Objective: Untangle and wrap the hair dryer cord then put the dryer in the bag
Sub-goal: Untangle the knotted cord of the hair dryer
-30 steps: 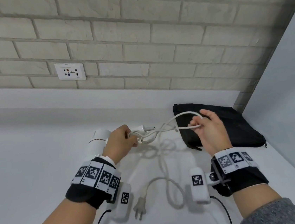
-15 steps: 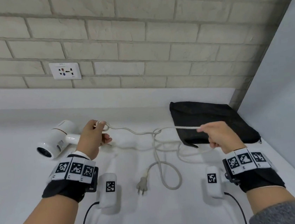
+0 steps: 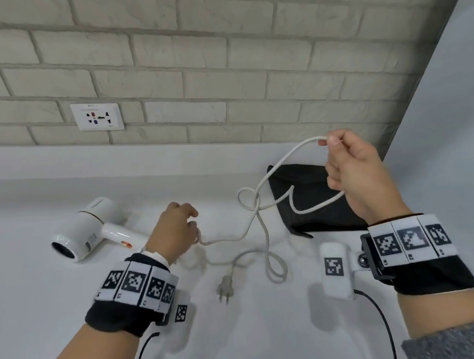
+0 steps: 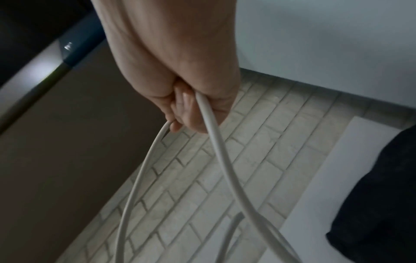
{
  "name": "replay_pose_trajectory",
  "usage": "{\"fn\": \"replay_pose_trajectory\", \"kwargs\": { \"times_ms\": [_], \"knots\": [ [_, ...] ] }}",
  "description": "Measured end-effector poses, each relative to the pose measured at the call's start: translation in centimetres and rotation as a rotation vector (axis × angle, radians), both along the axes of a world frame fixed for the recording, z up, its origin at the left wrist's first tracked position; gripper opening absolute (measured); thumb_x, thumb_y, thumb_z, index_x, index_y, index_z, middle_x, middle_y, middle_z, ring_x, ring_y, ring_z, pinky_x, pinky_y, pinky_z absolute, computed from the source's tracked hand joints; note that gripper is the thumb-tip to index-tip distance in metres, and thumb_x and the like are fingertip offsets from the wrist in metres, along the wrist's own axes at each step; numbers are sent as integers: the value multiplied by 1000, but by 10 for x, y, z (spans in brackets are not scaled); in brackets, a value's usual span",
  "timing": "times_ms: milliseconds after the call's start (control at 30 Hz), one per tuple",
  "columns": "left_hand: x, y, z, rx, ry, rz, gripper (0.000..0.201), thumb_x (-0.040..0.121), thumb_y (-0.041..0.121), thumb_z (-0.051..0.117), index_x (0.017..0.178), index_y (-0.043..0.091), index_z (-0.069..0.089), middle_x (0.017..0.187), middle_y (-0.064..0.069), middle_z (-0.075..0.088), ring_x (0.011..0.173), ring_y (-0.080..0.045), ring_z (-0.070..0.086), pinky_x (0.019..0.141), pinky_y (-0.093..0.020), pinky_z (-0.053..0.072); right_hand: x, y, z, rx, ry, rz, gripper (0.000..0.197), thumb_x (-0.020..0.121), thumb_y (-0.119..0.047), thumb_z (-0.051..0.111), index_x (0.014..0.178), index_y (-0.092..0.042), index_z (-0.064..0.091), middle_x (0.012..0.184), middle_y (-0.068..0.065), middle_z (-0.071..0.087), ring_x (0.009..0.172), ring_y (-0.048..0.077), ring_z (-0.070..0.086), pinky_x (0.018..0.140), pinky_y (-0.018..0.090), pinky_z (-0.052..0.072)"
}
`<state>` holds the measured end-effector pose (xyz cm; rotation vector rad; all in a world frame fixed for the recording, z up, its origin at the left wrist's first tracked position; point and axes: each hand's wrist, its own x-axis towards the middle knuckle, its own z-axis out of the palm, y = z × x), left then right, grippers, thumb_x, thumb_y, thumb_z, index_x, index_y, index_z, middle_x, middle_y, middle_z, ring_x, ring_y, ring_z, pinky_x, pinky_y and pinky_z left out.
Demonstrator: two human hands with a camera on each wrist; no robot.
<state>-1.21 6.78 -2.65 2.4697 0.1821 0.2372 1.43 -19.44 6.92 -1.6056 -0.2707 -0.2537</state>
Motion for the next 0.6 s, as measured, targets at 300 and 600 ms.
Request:
{"fn": "replay_pose_trajectory", "kwargs": {
  "times_ms": [300,600],
  "knots": [
    [-17,-64,53,-861,74,-505,50,93,52,27,87,20,66,82,-5,68,70,-22,60,71,-32,47,-7,23,24,211,-26,22,25,100,-18,30,80,-18,46,61,-4,36,39,3,28,35,15,27],
    [-18,-32,50,-467,56,-563,19,91,27,51,85,10,56,61,4,38,52,-6,35,51,-19,35,17,-20,12,698,71,-311,27,96,-9,26,75,-17,42,62,-2,36,34,5,34,37,14,30]
  ]
}}
